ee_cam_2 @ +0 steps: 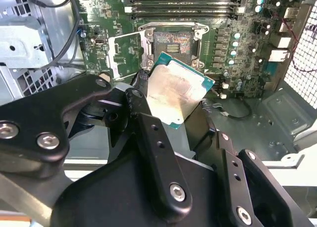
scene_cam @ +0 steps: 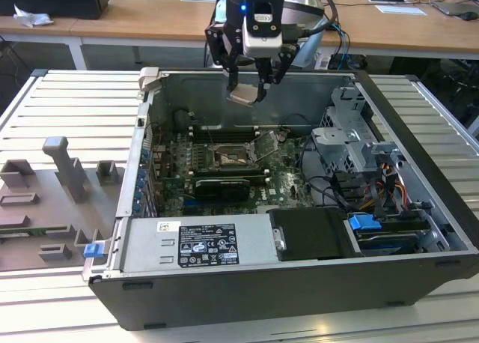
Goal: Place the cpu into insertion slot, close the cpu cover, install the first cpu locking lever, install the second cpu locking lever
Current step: 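Place the cpu into insertion slot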
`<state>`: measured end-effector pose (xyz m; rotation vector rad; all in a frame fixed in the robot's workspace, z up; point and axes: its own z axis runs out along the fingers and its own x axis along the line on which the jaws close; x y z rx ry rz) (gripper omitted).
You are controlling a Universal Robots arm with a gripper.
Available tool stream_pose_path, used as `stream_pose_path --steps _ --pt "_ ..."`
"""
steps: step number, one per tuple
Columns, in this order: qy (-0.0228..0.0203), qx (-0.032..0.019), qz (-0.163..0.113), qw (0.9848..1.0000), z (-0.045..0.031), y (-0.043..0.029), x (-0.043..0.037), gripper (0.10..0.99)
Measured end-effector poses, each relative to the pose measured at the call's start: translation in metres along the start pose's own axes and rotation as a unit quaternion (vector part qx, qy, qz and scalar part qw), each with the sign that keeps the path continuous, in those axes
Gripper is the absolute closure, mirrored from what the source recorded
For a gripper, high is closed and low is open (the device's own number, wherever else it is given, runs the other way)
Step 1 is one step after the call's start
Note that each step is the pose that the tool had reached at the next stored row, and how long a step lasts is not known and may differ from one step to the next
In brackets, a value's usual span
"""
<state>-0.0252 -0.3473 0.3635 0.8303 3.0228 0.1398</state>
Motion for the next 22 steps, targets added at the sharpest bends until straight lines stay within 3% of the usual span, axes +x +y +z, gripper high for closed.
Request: stream_pose_path --steps 10,22 --pt "-0.0039 -0.0009 0.045 0.9990 0.0010 -0.0001 0.0000 0.549" --pt "-0.0085 -0.0020 0.098 0.9952 0.0017 -0.0002 0.0000 0.549"
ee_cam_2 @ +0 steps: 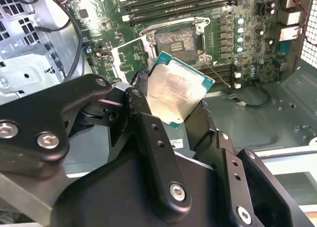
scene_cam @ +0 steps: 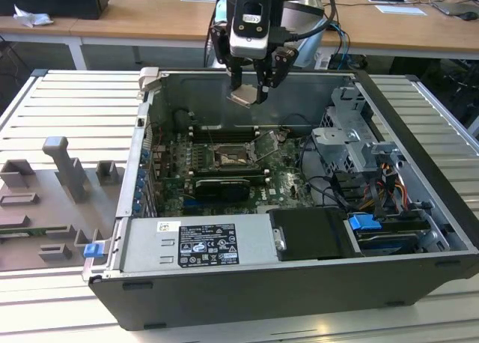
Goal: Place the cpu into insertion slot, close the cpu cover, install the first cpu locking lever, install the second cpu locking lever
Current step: 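Place the cpu into insertion slot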
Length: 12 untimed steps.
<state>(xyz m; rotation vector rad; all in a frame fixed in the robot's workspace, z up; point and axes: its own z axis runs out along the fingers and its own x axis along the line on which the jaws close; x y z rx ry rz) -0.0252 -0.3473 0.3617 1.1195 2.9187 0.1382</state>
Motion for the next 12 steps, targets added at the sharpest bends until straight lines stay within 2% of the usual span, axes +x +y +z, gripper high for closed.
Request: stream_pose_path --steps 12 --pt "-0.0033 -0.0007 0.037 0.9993 0.0016 -0.0001 0.0000 0.549"
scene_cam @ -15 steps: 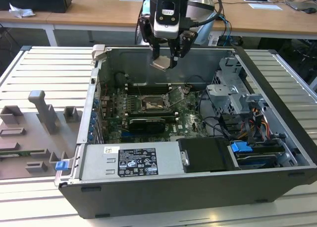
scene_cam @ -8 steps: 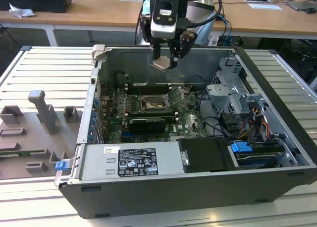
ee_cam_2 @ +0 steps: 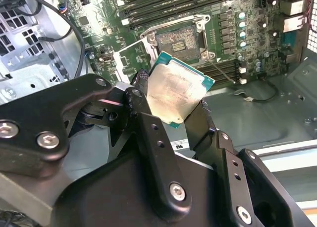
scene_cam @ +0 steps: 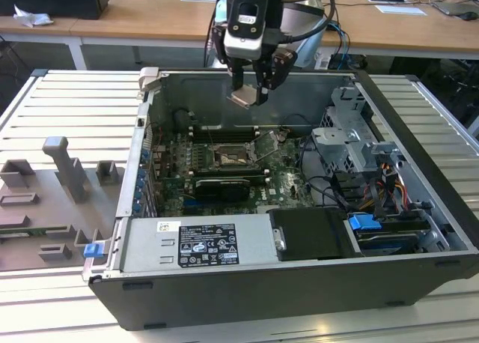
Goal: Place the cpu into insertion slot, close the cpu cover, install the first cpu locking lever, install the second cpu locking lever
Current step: 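Place the cpu into insertion slot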
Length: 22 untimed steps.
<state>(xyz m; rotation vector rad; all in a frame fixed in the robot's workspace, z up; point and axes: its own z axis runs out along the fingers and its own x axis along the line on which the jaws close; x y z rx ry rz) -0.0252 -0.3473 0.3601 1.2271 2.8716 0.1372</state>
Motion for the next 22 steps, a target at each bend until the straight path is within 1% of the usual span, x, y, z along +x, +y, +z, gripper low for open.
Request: stream_pose_path --steps 4,6,8,10,11,15,20,22 --pt "-0.0016 -0.0003 0.018 0.9998 0.0010 -0.0001 0.0000 0.549" --pt "-0.0029 -0.0004 0.031 0.9995 0.0014 -0.0002 0.0000 0.549" --pt "-0.0044 -0.0008 0.049 0.9988 0.0017 -0.0002 0.0000 0.549" --pt "-0.0068 -0.0013 0.075 0.9971 0.0025 -0.0002 -0.0001 0.549" --pt "-0.0073 -0.0014 0.082 0.9966 0.0029 -0.0002 -0.0001 0.549" --pt "-0.0100 -0.0020 0.112 0.9936 0.0046 -0.0004 -0.0001 0.549" --pt "-0.0123 -0.0025 0.138 0.9903 0.0068 -0.0006 -0.0001 0.549" --pt "-0.0128 -0.0027 0.145 0.9894 0.0085 -0.0007 -0.0002 0.549"
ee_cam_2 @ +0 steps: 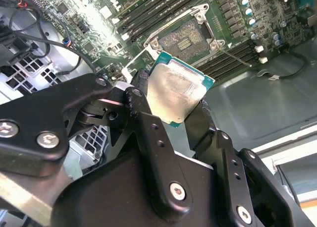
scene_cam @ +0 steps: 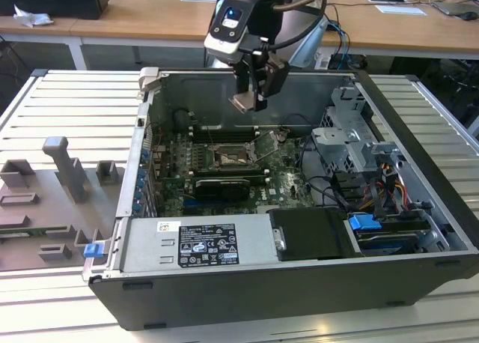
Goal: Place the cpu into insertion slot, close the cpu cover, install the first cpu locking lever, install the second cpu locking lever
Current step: 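Place the cpu into insertion slot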
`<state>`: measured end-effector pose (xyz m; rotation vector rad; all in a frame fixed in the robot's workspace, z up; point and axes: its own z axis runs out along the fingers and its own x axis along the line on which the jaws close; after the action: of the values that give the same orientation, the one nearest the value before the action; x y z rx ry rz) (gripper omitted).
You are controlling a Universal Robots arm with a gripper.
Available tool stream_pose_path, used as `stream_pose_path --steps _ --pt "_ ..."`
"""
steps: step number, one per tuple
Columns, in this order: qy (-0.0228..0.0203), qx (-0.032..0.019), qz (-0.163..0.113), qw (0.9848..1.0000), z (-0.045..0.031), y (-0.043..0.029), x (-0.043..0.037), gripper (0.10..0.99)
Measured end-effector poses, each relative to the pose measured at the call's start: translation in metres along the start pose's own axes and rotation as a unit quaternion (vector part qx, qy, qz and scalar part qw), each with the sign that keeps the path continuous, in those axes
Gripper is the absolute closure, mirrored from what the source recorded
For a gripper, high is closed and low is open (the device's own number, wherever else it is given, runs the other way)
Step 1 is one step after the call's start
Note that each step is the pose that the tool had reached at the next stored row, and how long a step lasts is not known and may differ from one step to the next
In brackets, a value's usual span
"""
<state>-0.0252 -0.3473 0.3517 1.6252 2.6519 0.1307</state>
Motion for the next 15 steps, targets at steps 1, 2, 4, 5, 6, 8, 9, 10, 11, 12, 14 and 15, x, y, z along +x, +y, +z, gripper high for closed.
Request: stream_pose_path --steps 1,2,4,5,6,8,9,10,11,12,14,15 --pt "-0.0001 0.0000 0.001 1.0000 0.0004 0.0000 0.0000 0.549" --pt "-0.0002 -0.0001 0.002 1.0000 0.0009 -0.0001 0.0000 0.549" --pt "-0.0004 -0.0001 0.004 1.0000 0.0020 -0.0002 0.0000 0.549" --pt "-0.0006 -0.0001 0.006 1.0000 0.0030 -0.0003 0.0000 0.549" --pt "-0.0007 -0.0001 0.008 1.0000 0.0037 -0.0003 -0.0001 0.549" --pt "-0.0009 -0.0002 0.010 0.9999 0.0048 -0.0004 -0.0001 0.549" --pt "-0.0010 -0.0002 0.012 0.9999 0.0053 -0.0005 -0.0001 0.549" --pt "-0.0012 -0.0002 0.014 0.9999 0.0056 -0.0005 -0.0001 0.549" --pt "-0.0015 -0.0002 0.016 0.9999 0.0059 -0.0005 -0.0001 0.549" --pt "-0.0020 -0.0004 0.024 0.9997 0.0068 -0.0007 -0.0001 0.549" --pt "-0.0035 -0.0007 0.040 0.9992 0.0083 -0.0007 -0.0001 0.549" --pt "-0.0044 -0.0010 0.051 0.9987 0.0093 -0.0008 -0.0002 0.549"
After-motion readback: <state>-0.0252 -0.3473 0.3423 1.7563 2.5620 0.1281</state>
